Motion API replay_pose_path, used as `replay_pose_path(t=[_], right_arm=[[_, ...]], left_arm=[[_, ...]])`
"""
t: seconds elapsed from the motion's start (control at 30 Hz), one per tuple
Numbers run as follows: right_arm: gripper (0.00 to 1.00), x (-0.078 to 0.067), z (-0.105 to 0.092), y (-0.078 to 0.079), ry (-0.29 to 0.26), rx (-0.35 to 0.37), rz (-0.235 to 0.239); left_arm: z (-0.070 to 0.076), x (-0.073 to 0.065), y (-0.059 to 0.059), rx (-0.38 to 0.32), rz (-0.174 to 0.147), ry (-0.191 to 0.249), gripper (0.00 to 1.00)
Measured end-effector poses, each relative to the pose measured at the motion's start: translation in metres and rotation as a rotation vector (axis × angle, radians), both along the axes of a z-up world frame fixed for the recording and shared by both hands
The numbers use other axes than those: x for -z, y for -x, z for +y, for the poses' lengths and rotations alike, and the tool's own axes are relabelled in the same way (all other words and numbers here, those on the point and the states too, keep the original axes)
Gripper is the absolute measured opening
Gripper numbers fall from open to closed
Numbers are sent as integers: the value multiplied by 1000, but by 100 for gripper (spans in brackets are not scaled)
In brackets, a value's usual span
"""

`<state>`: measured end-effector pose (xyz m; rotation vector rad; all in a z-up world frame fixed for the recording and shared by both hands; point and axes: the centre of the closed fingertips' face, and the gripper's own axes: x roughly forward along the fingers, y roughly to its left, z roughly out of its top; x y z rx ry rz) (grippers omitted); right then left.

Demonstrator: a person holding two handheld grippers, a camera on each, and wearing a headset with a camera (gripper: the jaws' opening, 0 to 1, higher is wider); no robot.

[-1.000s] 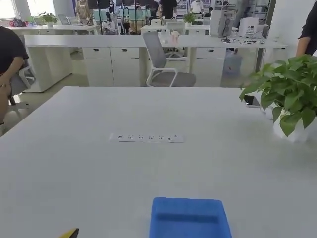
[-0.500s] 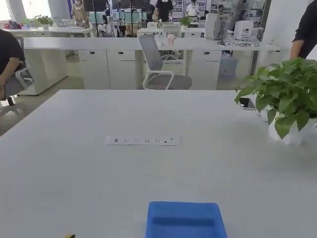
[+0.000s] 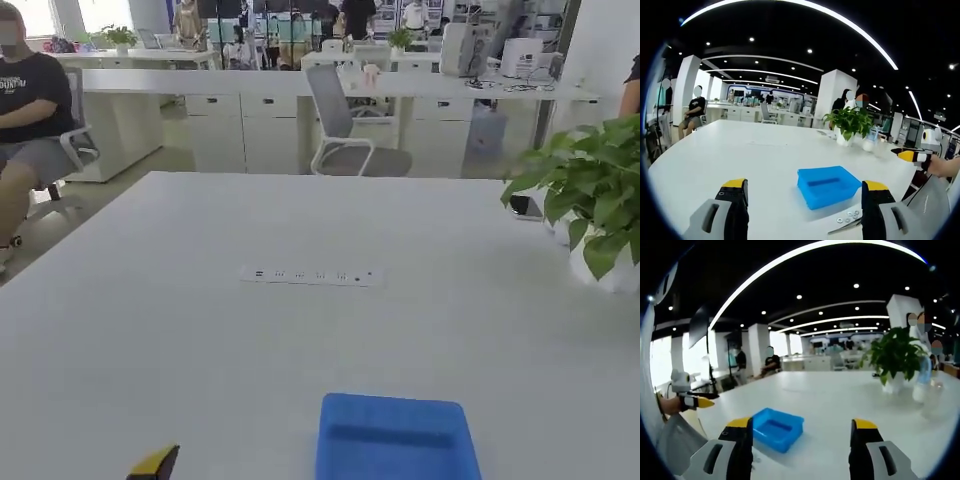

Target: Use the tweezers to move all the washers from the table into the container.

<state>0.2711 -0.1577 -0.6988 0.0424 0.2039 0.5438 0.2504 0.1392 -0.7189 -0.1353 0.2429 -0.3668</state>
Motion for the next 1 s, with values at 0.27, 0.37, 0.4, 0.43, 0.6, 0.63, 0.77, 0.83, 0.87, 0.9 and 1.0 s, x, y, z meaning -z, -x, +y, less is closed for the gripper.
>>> replay_pose_path(t=[0.27,0.37,0.4,0.43,0.6,0.63,0.77,0.83,0.87,0.9,1.0], right_arm=[[76,7,7,5,86,-21,35],[69,19,4,11,144,-40,125],[65,20,2,11,171,-37,128],[63,19,4,11,176,-42,123],[42,17,36,24,183,-194,148],[38,18,39,25,184,-210,154],[26,29,66,34,154,-333,209],[23,37,75,37,200,-384,224],[22,40,79,39,218,-403,233],[21,44,83,40,252,-425,233],[18,54,91,42,281,-466,251]], left_arm=[[2,-5,0,-7,-21,-19,95],[5,-3,0,-5,-6,-54,97],[7,-2,0,-3,10,-55,95],[7,1,1,1,36,-52,94],[-8,20,9,186,156,-106,80],[-11,23,10,215,166,-123,73],[-28,40,19,370,241,-165,56],[-34,52,25,447,289,-226,53],[-36,55,26,471,294,-248,50],[-40,58,26,507,295,-276,47],[-48,65,27,568,320,-310,44]])
